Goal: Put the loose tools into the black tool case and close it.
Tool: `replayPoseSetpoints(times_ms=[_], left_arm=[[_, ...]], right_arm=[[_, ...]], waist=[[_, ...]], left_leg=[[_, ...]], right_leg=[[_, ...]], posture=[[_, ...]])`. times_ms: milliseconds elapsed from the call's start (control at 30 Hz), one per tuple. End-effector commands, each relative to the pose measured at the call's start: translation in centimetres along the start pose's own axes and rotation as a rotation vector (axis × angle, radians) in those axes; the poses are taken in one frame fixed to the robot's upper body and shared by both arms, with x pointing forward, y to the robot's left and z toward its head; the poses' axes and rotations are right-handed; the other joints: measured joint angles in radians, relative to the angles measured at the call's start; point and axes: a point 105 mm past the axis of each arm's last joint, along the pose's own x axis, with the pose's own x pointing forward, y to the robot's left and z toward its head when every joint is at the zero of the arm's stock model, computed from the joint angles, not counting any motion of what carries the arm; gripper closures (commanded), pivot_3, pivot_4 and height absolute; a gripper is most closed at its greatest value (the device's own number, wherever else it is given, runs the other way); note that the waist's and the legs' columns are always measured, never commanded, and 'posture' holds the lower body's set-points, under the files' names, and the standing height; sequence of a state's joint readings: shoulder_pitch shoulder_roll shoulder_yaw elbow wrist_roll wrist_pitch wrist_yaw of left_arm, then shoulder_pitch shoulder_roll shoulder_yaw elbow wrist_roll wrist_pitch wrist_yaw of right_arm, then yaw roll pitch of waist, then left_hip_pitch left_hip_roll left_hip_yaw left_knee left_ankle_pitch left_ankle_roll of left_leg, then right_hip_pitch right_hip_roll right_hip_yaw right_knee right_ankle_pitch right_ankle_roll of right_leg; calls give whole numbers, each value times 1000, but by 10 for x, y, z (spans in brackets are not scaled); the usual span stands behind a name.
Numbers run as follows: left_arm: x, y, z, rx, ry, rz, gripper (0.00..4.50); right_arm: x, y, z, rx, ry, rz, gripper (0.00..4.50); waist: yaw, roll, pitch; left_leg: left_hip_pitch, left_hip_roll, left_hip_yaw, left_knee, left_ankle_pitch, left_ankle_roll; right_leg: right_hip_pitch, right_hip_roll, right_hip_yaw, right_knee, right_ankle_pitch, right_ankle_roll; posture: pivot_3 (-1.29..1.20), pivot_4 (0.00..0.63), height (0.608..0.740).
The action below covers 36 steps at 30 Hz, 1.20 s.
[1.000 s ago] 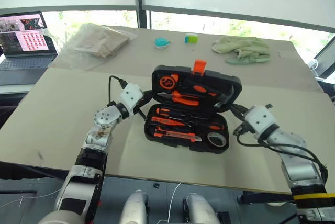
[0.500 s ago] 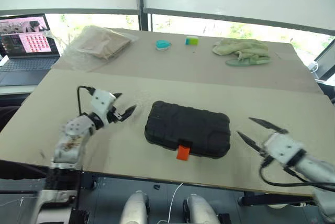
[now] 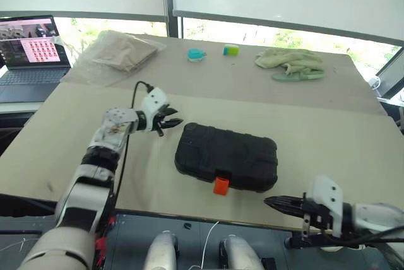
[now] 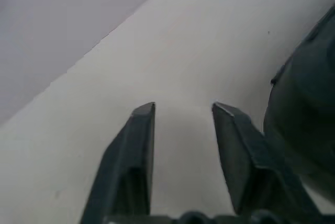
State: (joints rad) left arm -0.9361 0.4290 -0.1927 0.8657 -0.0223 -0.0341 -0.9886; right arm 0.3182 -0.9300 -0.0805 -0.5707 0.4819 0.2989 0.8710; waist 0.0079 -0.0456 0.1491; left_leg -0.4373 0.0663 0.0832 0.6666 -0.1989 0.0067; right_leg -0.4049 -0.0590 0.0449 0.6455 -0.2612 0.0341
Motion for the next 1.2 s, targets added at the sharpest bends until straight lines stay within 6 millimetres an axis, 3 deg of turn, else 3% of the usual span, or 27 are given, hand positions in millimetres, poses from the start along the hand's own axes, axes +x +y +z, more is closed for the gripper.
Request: replayPoseSetpoints(times_ms=[33,67,300,400,533,600,667,733,833,900,1000,1200], left_arm=[[9,-8,14,125,4,-104,3982],[11,-11,17,150,4,-131,4254],[-7,-45,16,221,-13,-409,4254],[-13,-47,13,221,-9,-404,4254],[-16,-33,27,190,-46,-340,4254],[-19,-30,59,138,-127,-366,4254],[-22,-38,84,128,-176,-440,4254],[-22,-53,92,168,-168,-516,4254],[-2,-91,76,318,-89,-631,4254],[11,-103,60,376,-30,-647,4254],[25,-113,42,450,35,-654,4254],[38,-116,29,475,48,-637,4254]], right_arm=[[11,-18,-2,-42,33,-53,4500],[13,-26,-3,-57,43,-90,4500],[4,-82,-2,-92,75,-308,4500],[-3,-92,-5,-96,91,-340,4500],[-10,-87,-5,-86,95,-306,4500],[-16,-73,-1,-70,90,-230,4500],[-21,-61,2,-56,90,-166,4500],[-23,-51,4,-44,95,-123,4500],[-16,-29,5,-14,99,-41,4500],[-8,-25,5,-10,93,-35,4500],[4,-22,5,-4,93,-35,4500],[25,-24,-3,15,122,-56,4500]], waist=[[-1,0,0],[-1,0,0],[1,1,0],[4,1,0],[7,1,0],[7,1,1],[9,2,1],[7,2,1],[4,7,-2],[3,10,-4],[-3,7,-3],[-1,10,-7]], left_leg=[[-1,0,0,0,0,0],[-2,0,-1,0,0,0],[-3,0,0,1,0,0],[-3,0,0,1,0,0],[-3,0,0,1,0,0],[-3,0,0,1,0,0],[-4,0,-1,2,0,0],[-4,0,-1,2,0,0],[-2,0,-2,2,-1,1],[1,0,-1,2,-1,1],[1,0,-2,3,-1,1],[6,0,-2,3,-1,1]], right_leg=[[-2,0,0,1,0,0],[-2,1,-1,1,0,0],[-3,0,0,2,0,1],[-3,0,0,2,0,1],[-3,0,-1,2,0,1],[-2,0,-1,2,0,1],[-3,0,-2,2,0,1],[-2,0,-2,2,0,1],[1,0,-2,2,0,2],[3,0,-1,1,0,2],[1,2,0,2,0,1],[6,1,1,2,0,1]], posture=[[0,150,740],[0,150,740],[0,150,740],[0,150,740],[0,150,740],[0,150,740],[0,150,740],[0,150,740],[0,150,740],[0,150,740],[0,150,740],[0,150,740]])
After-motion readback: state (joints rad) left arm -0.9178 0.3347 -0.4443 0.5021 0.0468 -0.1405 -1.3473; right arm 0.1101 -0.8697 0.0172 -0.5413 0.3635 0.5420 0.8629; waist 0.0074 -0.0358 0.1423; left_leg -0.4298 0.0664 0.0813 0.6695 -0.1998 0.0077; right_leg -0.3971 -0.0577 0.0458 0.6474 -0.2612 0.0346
